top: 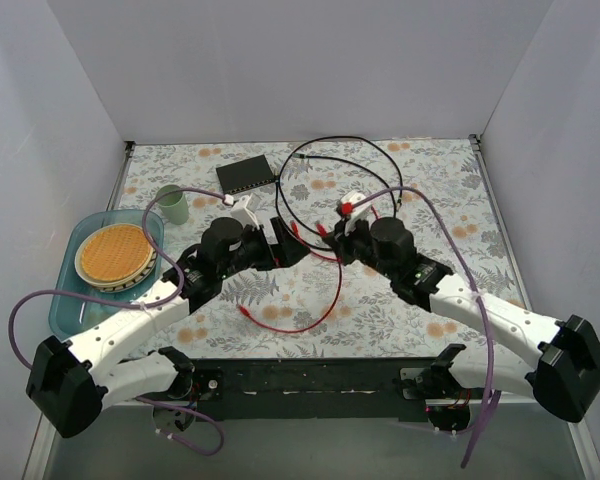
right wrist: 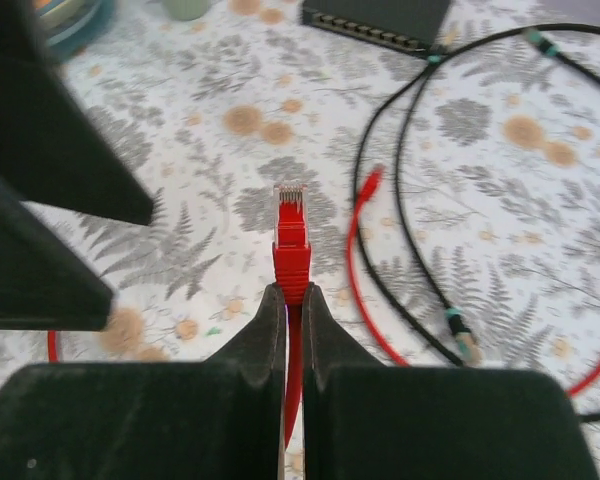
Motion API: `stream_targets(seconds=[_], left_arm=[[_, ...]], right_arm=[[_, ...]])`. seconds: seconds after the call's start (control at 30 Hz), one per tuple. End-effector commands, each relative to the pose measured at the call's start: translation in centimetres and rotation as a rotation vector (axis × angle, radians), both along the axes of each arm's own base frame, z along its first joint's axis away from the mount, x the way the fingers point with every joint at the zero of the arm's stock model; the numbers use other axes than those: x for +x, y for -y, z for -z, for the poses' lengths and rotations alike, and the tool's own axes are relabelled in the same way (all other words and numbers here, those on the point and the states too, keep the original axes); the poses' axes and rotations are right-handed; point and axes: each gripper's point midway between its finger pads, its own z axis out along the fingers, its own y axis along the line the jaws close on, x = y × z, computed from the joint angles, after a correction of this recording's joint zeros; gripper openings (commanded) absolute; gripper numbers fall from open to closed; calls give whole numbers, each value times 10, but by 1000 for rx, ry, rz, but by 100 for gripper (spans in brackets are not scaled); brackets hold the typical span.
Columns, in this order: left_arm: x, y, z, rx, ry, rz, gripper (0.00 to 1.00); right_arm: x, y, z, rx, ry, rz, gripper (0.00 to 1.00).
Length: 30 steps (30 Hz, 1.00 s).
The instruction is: Insert the plug into the switch port
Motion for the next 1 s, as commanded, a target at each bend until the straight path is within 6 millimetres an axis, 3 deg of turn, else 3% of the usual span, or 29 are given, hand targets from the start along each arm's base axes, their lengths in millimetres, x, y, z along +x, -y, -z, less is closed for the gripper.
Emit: stream_targets(seconds=[0.0,0.03,0.07,0.13,0.17,0.23,0.27,0.3,0.33,0.37,0.43,0.47,0.53,0.57,0.6,0.67,0.7,0.8,0.87,0.93,0.97], left_arm=[[31,-45,-4,227,68,-229,98],[41,-50,-15,245,84,-266,98],[47,-55,-14,278,83,-290,98],[66,-66,-13,356,77,-334,98],[73,-68,-13,374,78,-341,98],[94,-75,-8,410,62,-356,98],[107,-73,-23,386,87,-367,98],[117,-74,-26,379,90,-371,98],[136,-82,-13,392,52,-376,98],[155,-83,-31,367,82,-397,98],[188,-101,-30,404,79,-471,98],[214,-102,-26,438,67,-501,98],[248,-111,-19,496,58,-567,98],[268,-118,21,596,7,-585,98],[293,-115,-3,579,57,-619,98],[321,-118,13,643,40,-632,98],[349,-110,21,645,48,-635,98],[387,-107,47,688,58,-647,98],[404,-107,48,669,112,-688,98],[406,-114,67,698,137,-704,97],[414,-113,60,661,196,-737,96]], right_arm=[[44,48,-72,70,119,197,1],[57,66,-83,71,140,251,1],[62,74,-106,93,175,280,1],[72,94,-128,73,219,335,1],[74,99,-157,99,267,349,1],[77,106,-174,97,306,379,1],[77,109,-190,106,339,388,1],[78,110,-194,104,347,394,1],[79,111,-198,107,359,394,1],[80,111,-199,101,363,397,1],[86,107,-190,78,347,388,1],[88,107,-188,72,341,390,1],[93,105,-171,44,316,389,1],[94,104,-166,38,311,391,1],[94,104,-162,34,305,386,1],[95,103,-148,17,289,379,1],[96,104,-144,12,283,380,1],[95,108,-128,-15,258,386,1],[94,111,-120,-19,244,388,1],[92,114,-114,-20,231,392,1],[90,114,-109,-23,222,387,1]])
